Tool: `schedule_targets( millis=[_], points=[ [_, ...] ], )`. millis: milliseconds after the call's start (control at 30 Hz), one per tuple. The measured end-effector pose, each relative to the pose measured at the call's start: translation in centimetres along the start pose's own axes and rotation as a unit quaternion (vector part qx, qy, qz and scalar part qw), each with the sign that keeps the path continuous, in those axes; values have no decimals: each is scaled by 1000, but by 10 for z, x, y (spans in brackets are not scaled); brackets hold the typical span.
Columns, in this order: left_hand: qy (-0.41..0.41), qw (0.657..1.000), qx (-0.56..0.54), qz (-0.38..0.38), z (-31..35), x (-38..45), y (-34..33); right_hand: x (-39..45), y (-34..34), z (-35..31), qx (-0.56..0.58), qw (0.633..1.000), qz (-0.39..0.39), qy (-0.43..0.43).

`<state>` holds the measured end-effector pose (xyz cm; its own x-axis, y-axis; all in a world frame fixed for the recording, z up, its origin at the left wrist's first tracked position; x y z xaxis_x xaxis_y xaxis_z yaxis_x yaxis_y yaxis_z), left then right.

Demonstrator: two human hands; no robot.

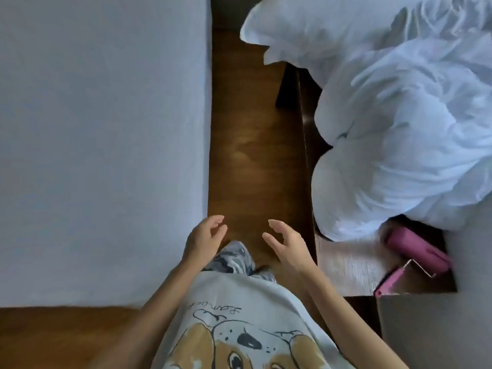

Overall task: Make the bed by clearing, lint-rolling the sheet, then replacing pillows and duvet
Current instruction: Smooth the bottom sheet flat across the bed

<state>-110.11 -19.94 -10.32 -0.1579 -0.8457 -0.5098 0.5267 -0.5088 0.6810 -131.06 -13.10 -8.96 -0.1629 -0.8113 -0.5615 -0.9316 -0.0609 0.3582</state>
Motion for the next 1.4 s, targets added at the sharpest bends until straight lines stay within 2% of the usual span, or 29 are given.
schedule_targets(
  millis=[133,367,500,733,900,1033,1133,1267,1400],
  points=[
    [43,998,-26,39,2,47,26,82,-1,-39,-54,997,-54,33],
    [115,987,-88,70,-10,205,103,263,-14,-152,-143,983,-106,52],
    [133,979,-115,105,-4,270,164,343,-28,-235,-207,960,-165,93],
    [228,939,-188,174,-15,338,228,453,-67,-352,-271,916,-269,127],
    [343,881,-240,219,-35,393,238,542,-102,-395,-352,847,-371,146],
    [462,802,-285,248,-30,438,239,621,-126,-429,-427,748,-483,159],
    [516,748,-337,247,-8,479,236,685,-139,-467,-480,703,-496,171],
    [534,732,-366,213,2,538,232,747,-181,-506,-524,659,-491,223],
    [553,718,-357,228,-45,578,230,779,-253,-498,-550,616,-500,261]
  ],
)
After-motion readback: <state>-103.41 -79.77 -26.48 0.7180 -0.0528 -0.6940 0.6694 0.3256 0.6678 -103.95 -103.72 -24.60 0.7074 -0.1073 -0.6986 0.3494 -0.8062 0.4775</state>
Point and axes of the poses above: each hand's wrist, its own x-axis towards the middle knuckle, its own y-axis out of the back of the hand, z = x × y, the point moved 9 cm from there along x, towards the middle knuckle, and after that the axes turned 14 degrees about x, right-handed, at the moved point
